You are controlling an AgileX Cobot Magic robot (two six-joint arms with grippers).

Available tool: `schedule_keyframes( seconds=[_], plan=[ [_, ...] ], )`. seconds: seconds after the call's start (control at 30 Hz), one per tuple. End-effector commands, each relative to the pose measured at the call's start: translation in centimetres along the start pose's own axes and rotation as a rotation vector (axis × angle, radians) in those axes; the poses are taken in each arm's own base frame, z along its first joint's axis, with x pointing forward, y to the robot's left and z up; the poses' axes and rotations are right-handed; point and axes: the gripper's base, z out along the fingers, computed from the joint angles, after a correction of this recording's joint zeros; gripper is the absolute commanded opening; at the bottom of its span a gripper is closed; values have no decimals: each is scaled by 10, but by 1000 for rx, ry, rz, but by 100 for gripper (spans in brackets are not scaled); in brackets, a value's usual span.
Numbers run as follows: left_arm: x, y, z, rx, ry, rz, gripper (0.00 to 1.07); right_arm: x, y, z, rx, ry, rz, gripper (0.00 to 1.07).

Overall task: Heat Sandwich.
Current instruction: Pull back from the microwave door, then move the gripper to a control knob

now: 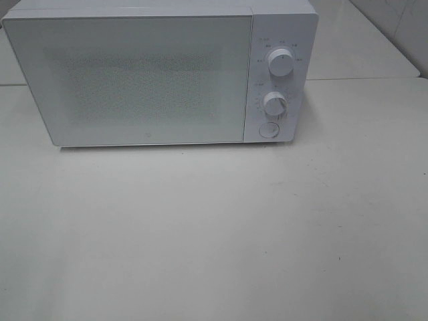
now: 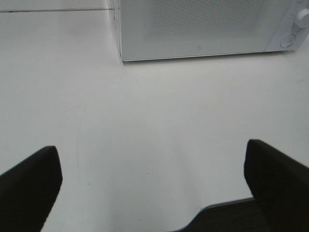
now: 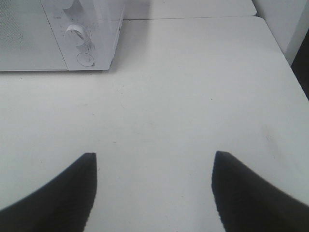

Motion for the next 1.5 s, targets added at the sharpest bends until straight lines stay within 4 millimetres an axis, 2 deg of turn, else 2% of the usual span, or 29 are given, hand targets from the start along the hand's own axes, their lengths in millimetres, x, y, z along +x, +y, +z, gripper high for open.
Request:
schedule_keyframes(
  seconds=[0.03,1.0,1.27,1.5],
  plan=[
    [2,0,-3,1,-26,-1,97,1,0,-2,4,-31,1,67],
    [1,0,-2,0,-22,-1,97,-1,0,-1,4,-29,3,67],
    [2,-1,-2,-88,-32,-42,97,-19,1,-10,-13,-200,6,67],
    [2,-2,-2,-147,-36,-70,97,-34,4,6,-22,-230,-3,67]
  ],
)
